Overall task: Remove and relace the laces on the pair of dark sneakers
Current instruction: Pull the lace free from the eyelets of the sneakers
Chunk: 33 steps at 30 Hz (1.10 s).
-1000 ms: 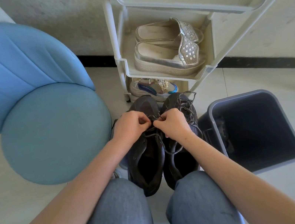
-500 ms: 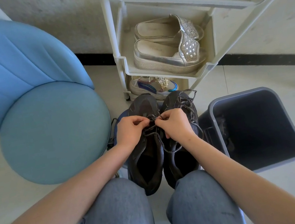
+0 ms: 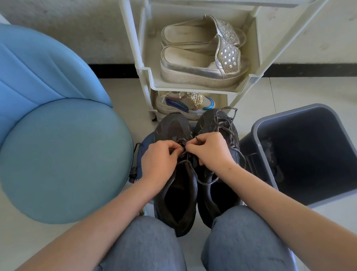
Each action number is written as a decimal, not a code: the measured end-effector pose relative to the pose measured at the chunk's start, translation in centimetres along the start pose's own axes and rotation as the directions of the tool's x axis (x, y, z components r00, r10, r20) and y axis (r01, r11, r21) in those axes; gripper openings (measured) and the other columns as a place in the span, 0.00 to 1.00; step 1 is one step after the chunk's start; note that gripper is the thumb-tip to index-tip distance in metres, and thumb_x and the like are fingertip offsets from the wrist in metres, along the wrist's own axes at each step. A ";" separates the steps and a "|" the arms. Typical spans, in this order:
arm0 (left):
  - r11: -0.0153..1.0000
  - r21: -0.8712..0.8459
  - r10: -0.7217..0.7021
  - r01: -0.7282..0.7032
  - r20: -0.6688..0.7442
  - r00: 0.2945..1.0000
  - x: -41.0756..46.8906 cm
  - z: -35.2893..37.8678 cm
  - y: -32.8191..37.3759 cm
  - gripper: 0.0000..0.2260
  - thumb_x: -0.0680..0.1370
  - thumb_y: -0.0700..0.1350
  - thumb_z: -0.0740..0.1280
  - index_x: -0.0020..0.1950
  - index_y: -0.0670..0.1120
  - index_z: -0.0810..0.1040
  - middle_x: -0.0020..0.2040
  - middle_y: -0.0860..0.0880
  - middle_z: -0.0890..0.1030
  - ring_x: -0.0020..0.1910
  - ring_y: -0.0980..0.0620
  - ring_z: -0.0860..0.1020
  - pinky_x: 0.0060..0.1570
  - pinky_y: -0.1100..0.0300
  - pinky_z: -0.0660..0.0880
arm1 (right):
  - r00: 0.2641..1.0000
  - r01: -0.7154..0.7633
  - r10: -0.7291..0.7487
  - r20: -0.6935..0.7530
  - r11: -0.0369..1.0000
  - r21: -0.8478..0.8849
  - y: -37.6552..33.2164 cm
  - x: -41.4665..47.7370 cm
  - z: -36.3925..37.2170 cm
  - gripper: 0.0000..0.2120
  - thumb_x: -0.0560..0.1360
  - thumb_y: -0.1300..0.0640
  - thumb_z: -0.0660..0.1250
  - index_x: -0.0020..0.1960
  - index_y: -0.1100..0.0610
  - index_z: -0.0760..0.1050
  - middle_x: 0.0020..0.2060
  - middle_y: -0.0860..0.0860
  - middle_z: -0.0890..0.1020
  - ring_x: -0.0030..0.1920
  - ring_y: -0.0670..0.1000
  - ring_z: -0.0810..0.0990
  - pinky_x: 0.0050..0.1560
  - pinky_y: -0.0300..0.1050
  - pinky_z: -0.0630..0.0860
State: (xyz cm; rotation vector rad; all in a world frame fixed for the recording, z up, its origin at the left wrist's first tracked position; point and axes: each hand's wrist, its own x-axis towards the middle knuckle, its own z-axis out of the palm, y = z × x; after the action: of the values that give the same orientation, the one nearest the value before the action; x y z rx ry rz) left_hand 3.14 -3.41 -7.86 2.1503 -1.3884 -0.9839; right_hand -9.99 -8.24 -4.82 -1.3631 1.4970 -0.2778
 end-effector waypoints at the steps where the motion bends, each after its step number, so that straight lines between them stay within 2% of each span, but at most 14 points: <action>1: 1.000 -0.014 -0.002 0.002 -0.007 1.000 0.0 -0.1 0.0 0.07 0.77 0.47 0.67 0.51 0.52 0.84 0.46 0.54 0.84 0.47 0.56 0.80 0.49 0.53 0.78 | 1.000 -0.001 0.001 0.003 1.000 0.006 0.1 0.0 0.0 0.05 0.74 0.60 0.69 0.41 0.59 0.81 0.16 0.42 0.73 0.16 0.41 0.69 0.23 0.30 0.68; 6: 0.997 -0.065 0.038 -0.045 -0.102 0.994 -0.2 0.2 0.9 0.07 0.77 0.45 0.68 0.51 0.49 0.84 0.47 0.53 0.84 0.47 0.55 0.81 0.48 0.56 0.77 | 0.999 -0.033 0.033 0.006 0.994 0.106 0.9 0.5 0.0 0.08 0.77 0.57 0.67 0.47 0.61 0.80 0.30 0.55 0.81 0.19 0.42 0.70 0.29 0.33 0.69; 11: 0.993 -0.057 0.096 -0.101 -0.085 0.992 0.1 -0.1 0.6 0.06 0.76 0.44 0.69 0.51 0.47 0.84 0.47 0.51 0.84 0.48 0.53 0.80 0.51 0.55 0.75 | 0.997 -0.077 0.075 0.021 0.995 0.062 0.8 1.2 0.6 0.05 0.76 0.57 0.69 0.47 0.59 0.79 0.25 0.50 0.75 0.21 0.42 0.70 0.29 0.34 0.69; 13: 0.988 0.041 0.153 -0.148 -0.172 0.973 0.2 -0.8 0.4 0.07 0.75 0.43 0.69 0.52 0.48 0.82 0.47 0.52 0.83 0.51 0.51 0.77 0.54 0.52 0.72 | 0.998 -0.013 0.018 -0.055 0.996 0.089 0.7 1.0 0.6 0.04 0.77 0.59 0.67 0.48 0.59 0.76 0.32 0.50 0.78 0.22 0.41 0.71 0.29 0.33 0.70; 16: 0.973 0.212 0.167 -0.094 -0.360 0.918 -0.3 -2.3 0.4 0.07 0.75 0.43 0.68 0.53 0.48 0.78 0.48 0.52 0.80 0.53 0.48 0.73 0.52 0.56 0.62 | 0.978 0.117 -0.066 -0.199 0.959 0.258 -0.2 0.3 -0.2 0.03 0.81 0.59 0.60 0.49 0.58 0.71 0.40 0.52 0.82 0.25 0.45 0.74 0.34 0.39 0.73; 18: 0.985 0.172 0.075 -0.019 -0.324 0.943 -1.1 -2.9 0.1 0.06 0.77 0.45 0.66 0.52 0.46 0.75 0.46 0.51 0.77 0.48 0.49 0.73 0.48 0.58 0.66 | 0.955 0.219 -0.104 -0.278 0.879 0.423 -1.3 -0.1 -1.3 0.04 0.82 0.59 0.56 0.50 0.58 0.68 0.41 0.53 0.83 0.24 0.50 0.73 0.32 0.41 0.73; 20: 0.979 0.130 -0.135 0.156 -0.155 0.979 -1.5 -3.2 -0.6 0.07 0.78 0.50 0.64 0.50 0.46 0.74 0.45 0.52 0.75 0.45 0.51 0.73 0.44 0.57 0.68 | 0.918 0.307 -0.117 -0.378 0.814 0.494 -1.9 -0.4 -2.1 0.04 0.83 0.59 0.55 0.50 0.58 0.66 0.36 0.52 0.80 0.25 0.49 0.70 0.29 0.39 0.70; 22: 0.948 0.181 -0.270 0.262 0.022 0.963 -1.4 -3.2 -1.6 0.10 0.79 0.50 0.62 0.50 0.45 0.77 0.46 0.50 0.78 0.47 0.47 0.76 0.46 0.56 0.71 | 0.904 0.312 -0.133 -0.405 0.854 0.416 -1.9 -0.4 -2.3 0.03 0.83 0.58 0.56 0.52 0.56 0.67 0.35 0.51 0.76 0.29 0.46 0.70 0.33 0.39 0.70; 23: 0.945 0.151 -0.302 0.289 0.071 0.951 -1.2 -3.2 -2.1 0.10 0.79 0.49 0.62 0.49 0.44 0.78 0.47 0.47 0.80 0.48 0.45 0.78 0.49 0.54 0.73 | 0.925 0.265 -0.158 -0.346 0.920 0.288 -1.6 -0.2 -2.3 0.04 0.82 0.55 0.57 0.54 0.55 0.69 0.36 0.48 0.76 0.32 0.45 0.72 0.37 0.41 0.72; 25: 0.943 0.074 -0.330 0.324 0.087 0.940 -0.9 -3.1 -2.5 0.07 0.79 0.45 0.62 0.47 0.45 0.78 0.48 0.46 0.82 0.50 0.44 0.79 0.50 0.54 0.74 | 0.988 0.127 -0.135 -0.071 0.986 -0.108 -0.9 0.2 -1.8 0.13 0.79 0.46 0.62 0.57 0.54 0.72 0.42 0.45 0.78 0.41 0.45 0.77 0.47 0.46 0.77; 27: 0.943 0.051 -0.332 0.329 0.065 0.941 -0.7 -3.2 -2.5 0.04 0.79 0.44 0.63 0.48 0.46 0.77 0.48 0.46 0.81 0.51 0.45 0.78 0.49 0.55 0.72 | 0.989 0.100 -0.045 0.139 0.901 -0.423 -0.4 0.4 -1.5 0.20 0.75 0.41 0.65 0.59 0.54 0.75 0.47 0.47 0.79 0.47 0.48 0.78 0.49 0.47 0.77; 28: 0.945 0.034 -0.328 0.326 0.059 0.943 -0.7 -3.2 -2.4 0.05 0.78 0.45 0.64 0.49 0.46 0.77 0.48 0.46 0.81 0.52 0.45 0.78 0.48 0.56 0.71 | 0.986 0.112 -0.030 0.166 0.851 -0.514 -0.5 0.4 -1.5 0.19 0.75 0.41 0.66 0.58 0.53 0.76 0.47 0.48 0.79 0.47 0.49 0.79 0.47 0.46 0.76; 31: 0.950 0.012 -0.313 0.313 0.070 0.947 -1.1 -3.2 -2.1 0.11 0.77 0.48 0.66 0.55 0.44 0.78 0.49 0.49 0.79 0.53 0.48 0.77 0.48 0.59 0.69 | 0.988 0.126 -0.042 0.149 0.776 -0.618 -0.9 0.7 -1.8 0.10 0.76 0.48 0.68 0.47 0.55 0.79 0.40 0.49 0.80 0.42 0.51 0.79 0.42 0.46 0.74; 33: 0.952 0.016 -0.306 0.306 0.078 0.949 -1.3 -3.2 -2.2 0.13 0.77 0.49 0.66 0.58 0.44 0.77 0.51 0.49 0.79 0.54 0.49 0.77 0.48 0.60 0.69 | 0.983 0.139 -0.070 0.170 0.887 -0.440 -0.5 0.6 -1.7 0.10 0.76 0.52 0.68 0.42 0.57 0.79 0.35 0.50 0.80 0.37 0.49 0.78 0.43 0.49 0.78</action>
State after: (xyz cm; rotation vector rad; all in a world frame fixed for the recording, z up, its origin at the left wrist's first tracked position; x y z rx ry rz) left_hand 6.51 -1.42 -6.71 2.4010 -1.1081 -1.1909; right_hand -10.89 -9.64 -4.00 -1.7950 1.4123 0.1176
